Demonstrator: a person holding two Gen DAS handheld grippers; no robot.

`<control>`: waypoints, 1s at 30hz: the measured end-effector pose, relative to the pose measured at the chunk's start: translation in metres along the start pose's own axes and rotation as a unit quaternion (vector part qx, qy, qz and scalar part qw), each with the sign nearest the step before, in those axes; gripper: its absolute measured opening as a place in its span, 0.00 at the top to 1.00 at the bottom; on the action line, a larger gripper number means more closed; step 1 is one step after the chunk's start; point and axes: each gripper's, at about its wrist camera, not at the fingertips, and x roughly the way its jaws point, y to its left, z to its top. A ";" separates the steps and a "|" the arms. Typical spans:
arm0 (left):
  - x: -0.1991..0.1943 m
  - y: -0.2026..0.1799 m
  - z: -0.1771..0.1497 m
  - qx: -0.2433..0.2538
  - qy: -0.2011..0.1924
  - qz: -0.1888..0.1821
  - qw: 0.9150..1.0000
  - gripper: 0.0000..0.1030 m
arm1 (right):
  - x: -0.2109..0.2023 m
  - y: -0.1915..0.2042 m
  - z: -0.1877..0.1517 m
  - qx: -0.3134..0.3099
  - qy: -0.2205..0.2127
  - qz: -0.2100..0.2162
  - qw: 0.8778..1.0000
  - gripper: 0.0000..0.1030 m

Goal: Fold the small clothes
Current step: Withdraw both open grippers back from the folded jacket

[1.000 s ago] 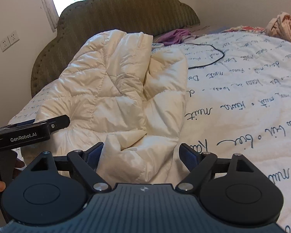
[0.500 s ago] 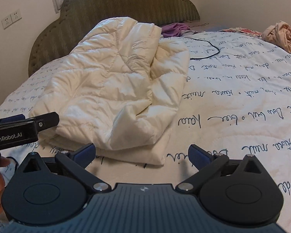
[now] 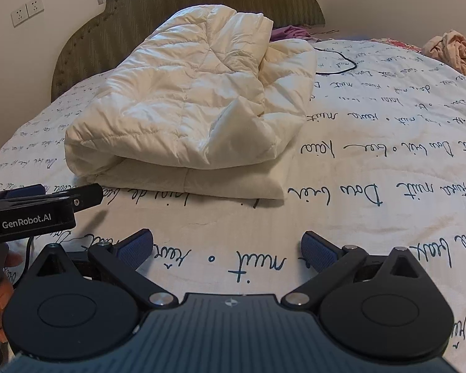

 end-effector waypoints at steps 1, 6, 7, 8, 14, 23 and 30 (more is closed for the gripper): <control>0.000 0.001 -0.002 0.001 0.001 0.002 1.000 0.00 | 0.000 0.000 -0.002 0.001 -0.001 -0.001 1.000 0.00; 0.002 0.005 -0.008 0.004 0.008 0.010 1.000 0.00 | 0.001 0.005 -0.007 -0.006 0.000 -0.014 1.000 0.00; 0.003 0.005 -0.009 0.005 0.010 0.010 1.000 0.00 | 0.001 0.006 -0.008 -0.009 -0.002 -0.017 1.000 0.00; 0.004 0.005 -0.011 0.006 0.013 0.011 1.000 0.00 | 0.002 0.007 -0.008 -0.009 -0.003 -0.019 1.000 0.00; 0.006 0.004 -0.018 0.014 0.014 0.017 1.000 0.00 | 0.004 0.009 -0.013 -0.014 -0.010 -0.032 0.999 0.00; 0.011 -0.001 -0.021 0.023 0.017 0.026 0.999 0.00 | 0.007 0.011 -0.020 -0.026 -0.028 -0.048 0.998 0.00; 0.012 0.001 -0.021 0.018 0.020 0.024 0.999 0.00 | 0.003 0.011 -0.022 -0.026 -0.046 -0.064 0.997 0.00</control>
